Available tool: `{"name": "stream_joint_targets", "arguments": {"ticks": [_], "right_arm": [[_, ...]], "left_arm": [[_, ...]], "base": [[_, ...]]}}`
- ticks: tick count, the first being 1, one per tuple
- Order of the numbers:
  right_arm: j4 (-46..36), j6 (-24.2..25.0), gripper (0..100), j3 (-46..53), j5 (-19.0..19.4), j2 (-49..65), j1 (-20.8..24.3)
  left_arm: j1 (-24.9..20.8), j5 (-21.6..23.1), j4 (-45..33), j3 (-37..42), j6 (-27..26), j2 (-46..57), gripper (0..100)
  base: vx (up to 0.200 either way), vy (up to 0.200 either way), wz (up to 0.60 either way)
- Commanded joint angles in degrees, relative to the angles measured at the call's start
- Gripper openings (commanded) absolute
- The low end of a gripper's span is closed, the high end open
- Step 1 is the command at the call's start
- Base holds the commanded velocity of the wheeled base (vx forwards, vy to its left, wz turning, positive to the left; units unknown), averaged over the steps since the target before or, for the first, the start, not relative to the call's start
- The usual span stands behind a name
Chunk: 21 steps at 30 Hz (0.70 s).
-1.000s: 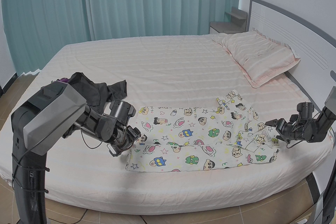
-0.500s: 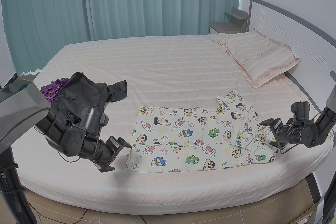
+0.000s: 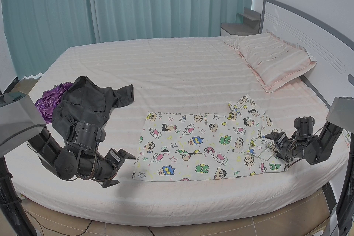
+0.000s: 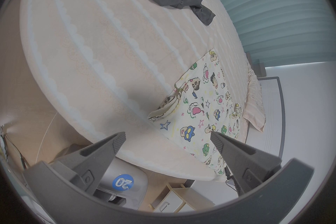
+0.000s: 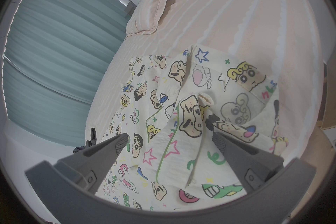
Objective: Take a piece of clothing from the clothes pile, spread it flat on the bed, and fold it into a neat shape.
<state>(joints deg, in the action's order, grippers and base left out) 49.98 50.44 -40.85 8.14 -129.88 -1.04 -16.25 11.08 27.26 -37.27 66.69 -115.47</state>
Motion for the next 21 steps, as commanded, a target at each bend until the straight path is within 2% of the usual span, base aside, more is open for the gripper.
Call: {"name": "stream_joint_targets", "arguments": {"ticks": [1,13,21], "right_arm": [[0.4,0.1,100,-0.6,-0.1,-2.4,0.2],[2.3,0.3,100,-1.7,-0.1,-3.8,0.2],[2.4,0.4,100,-0.1,-0.1,-0.5,0.6]], "left_arm": [[0.0,0.0,0.1,0.4,0.0,0.1,100],[0.0,-0.1,0.1,0.4,0.0,0.0,100],[0.0,-0.3,0.2,0.4,0.0,0.0,100]], "base": [[0.000,0.000,0.00],[0.000,0.000,0.00],[0.000,0.000,0.00]]}}
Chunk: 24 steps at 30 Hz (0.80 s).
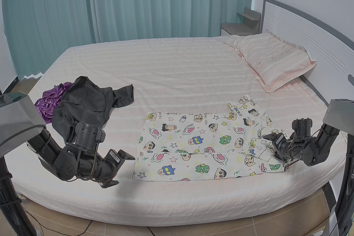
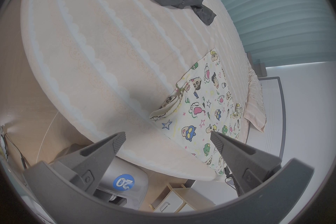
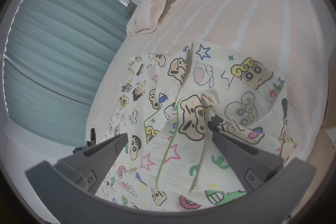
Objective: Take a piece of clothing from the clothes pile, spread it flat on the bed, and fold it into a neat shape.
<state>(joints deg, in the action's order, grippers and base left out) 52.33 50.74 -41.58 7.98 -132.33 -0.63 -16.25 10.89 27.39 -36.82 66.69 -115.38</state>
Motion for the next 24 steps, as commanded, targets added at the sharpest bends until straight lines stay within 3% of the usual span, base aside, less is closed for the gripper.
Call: {"name": "stream_joint_targets", "arguments": {"ticks": [1,24], "right_arm": [[0.0,0.2,100,0.8,0.1,2.7,0.2],[2.5,0.1,100,1.0,-0.2,-0.8,0.8]], "left_arm": [[0.0,-0.1,0.0,0.0,0.0,-0.1,100],[0.0,-0.2,0.0,0.0,0.0,-0.2,100]], "base": [[0.000,0.000,0.00],[0.000,0.000,0.00]]}}
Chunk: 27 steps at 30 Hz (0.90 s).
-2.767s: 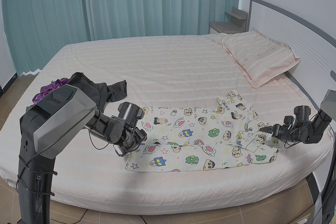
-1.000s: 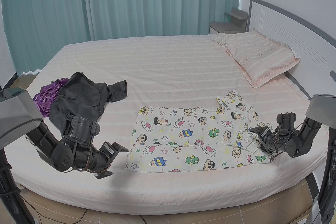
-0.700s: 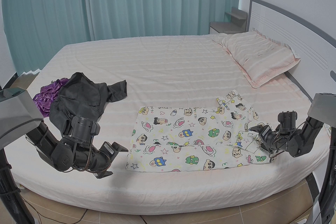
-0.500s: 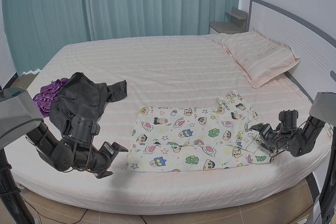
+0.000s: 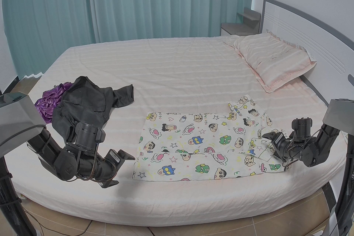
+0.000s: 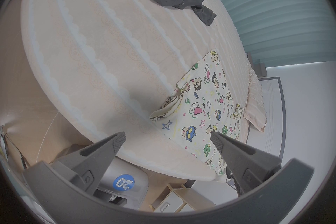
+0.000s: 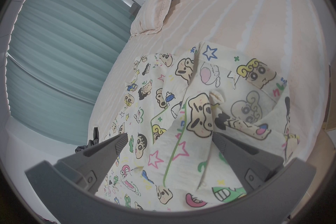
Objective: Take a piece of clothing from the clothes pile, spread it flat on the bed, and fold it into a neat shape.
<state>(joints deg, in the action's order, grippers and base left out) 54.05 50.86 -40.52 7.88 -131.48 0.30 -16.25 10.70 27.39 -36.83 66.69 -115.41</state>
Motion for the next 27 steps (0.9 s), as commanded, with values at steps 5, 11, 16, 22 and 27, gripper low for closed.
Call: {"name": "stream_joint_targets", "arguments": {"ticks": [5,11,16,22,27], "right_arm": [[2.6,-0.1,100,-0.1,-0.1,-3.1,-0.1],[2.7,-0.1,100,-0.3,-0.1,-3.5,-0.1],[2.7,-0.1,100,-0.5,-0.7,-4.1,-0.1],[2.7,-0.1,0,-1.4,-1.0,-4.2,-0.1],[2.7,-0.1,0,-1.1,-1.4,-3.7,-0.1]], "left_arm": [[0.0,0.0,0.0,0.0,0.0,-0.2,100],[0.0,0.0,0.0,0.0,0.0,-0.2,100],[0.0,0.0,0.0,0.0,0.0,-0.2,100],[-0.1,-0.1,0.0,0.0,0.0,-0.2,100],[-0.1,-0.1,0.0,0.0,-0.2,-0.2,100]], "base": [[0.000,0.000,0.00],[0.000,0.000,0.00],[0.000,0.000,0.00],[0.000,0.000,0.00],[0.000,0.000,0.00]]}}
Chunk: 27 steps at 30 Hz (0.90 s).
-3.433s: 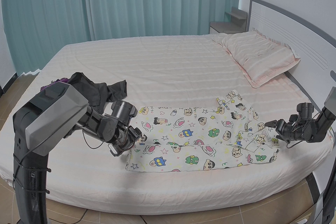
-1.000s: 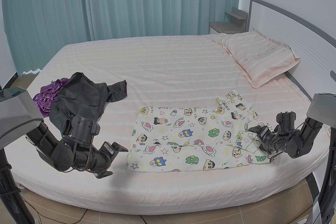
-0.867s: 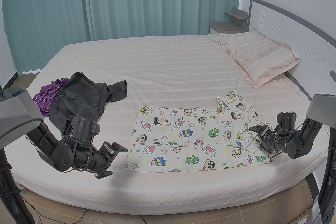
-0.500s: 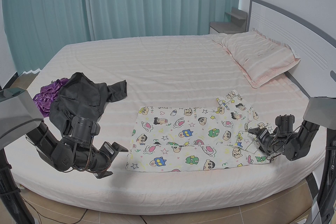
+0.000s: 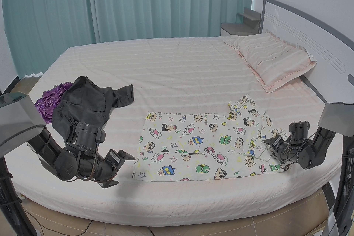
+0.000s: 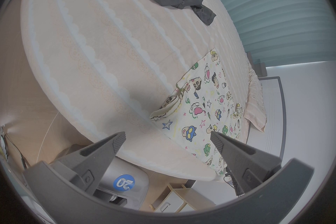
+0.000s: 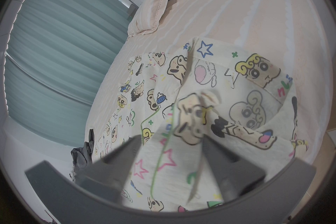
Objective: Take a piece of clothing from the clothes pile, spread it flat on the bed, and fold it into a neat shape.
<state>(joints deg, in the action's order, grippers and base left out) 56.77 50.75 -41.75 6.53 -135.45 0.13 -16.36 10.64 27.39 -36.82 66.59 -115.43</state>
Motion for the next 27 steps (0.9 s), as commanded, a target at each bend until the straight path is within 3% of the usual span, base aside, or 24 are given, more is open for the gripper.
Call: {"name": "stream_joint_targets", "arguments": {"ticks": [1,21,27], "right_arm": [[0.0,0.0,0,0.4,-0.1,0.4,0.0],[-0.2,0.0,0,10.3,-2.3,11.2,1.7],[-0.1,-0.2,0,14.2,-4.6,14.2,3.2]], "left_arm": [[0.0,0.0,0.0,0.0,-0.1,-0.1,100],[-0.2,0.0,0.1,0.4,0.1,-0.1,100],[-0.2,-0.1,1.7,1.0,-0.1,-0.1,100]], "base": [[0.000,0.000,0.00],[0.000,0.000,0.00],[0.000,0.000,0.00]]}}
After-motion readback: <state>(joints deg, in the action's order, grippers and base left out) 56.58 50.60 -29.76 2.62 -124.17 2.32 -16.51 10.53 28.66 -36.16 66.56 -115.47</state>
